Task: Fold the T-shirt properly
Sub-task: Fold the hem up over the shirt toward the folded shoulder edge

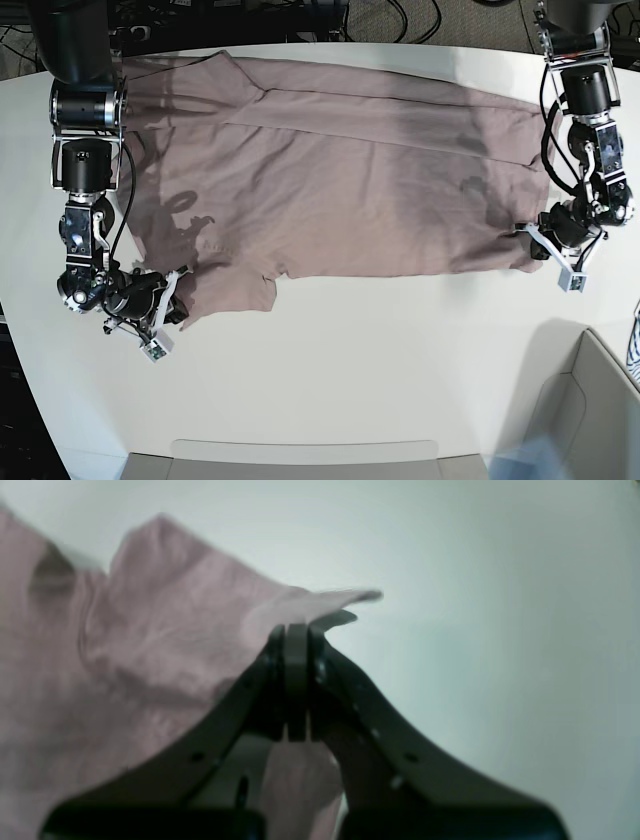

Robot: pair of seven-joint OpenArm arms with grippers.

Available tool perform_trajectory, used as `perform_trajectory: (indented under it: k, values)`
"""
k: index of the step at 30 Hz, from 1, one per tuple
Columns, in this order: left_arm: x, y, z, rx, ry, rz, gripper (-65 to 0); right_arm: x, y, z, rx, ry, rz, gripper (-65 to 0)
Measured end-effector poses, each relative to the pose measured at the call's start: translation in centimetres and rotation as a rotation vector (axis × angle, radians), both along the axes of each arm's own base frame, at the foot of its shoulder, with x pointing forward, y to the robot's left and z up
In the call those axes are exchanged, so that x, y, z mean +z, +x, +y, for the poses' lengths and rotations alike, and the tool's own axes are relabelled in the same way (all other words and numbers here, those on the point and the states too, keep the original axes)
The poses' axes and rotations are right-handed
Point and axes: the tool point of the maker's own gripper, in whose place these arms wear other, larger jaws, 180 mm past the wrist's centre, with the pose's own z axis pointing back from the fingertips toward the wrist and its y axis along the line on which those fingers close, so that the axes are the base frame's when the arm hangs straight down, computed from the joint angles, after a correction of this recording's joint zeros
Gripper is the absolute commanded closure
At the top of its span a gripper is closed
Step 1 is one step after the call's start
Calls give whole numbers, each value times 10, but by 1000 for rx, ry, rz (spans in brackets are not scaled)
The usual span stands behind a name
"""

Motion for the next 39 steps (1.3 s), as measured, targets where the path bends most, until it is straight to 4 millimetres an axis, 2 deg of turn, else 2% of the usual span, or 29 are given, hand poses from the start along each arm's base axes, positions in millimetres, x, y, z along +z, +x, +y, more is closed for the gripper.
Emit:
perform_trajectory:
  k: [4, 7, 9, 13, 16, 21, 26, 31, 34, 39]
  values:
    - [10, -11, 15, 42, 5, -34, 0, 11, -11, 2, 29, -48, -31, 0]
    - [8, -24, 24, 61, 26, 27, 0, 18, -20, -5, 35, -109, -46, 0]
    - [16, -24, 25, 64, 31, 12, 0, 21, -27, -7, 20, -110, -58, 0]
    - [28, -24, 23, 49, 47, -13, 0, 32, -41, -27, -54, -135, -70, 0]
    - [21, -36, 20, 38, 58, 17, 0, 43, -52, -29, -56, -162, -106, 0]
    - [10, -55, 19, 25, 75, 65, 0, 38, -83, -26, -48, -193, -99, 0]
    - [4, -68, 17, 14, 84, 88, 0, 46, -108, -41, -102, -170, -124, 0]
    - [13, -75, 8, -23, 113, 70, 0, 55, -137, -63, -173, -185, -99, 0]
    - [12, -84, 6, -36, 131, 105, 0, 57, -152, -58, -154, -190, -106, 0]
    - [5, -97, 5, -45, 138, 139, 0, 49, -179, -47, -121, -201, -73, 0]
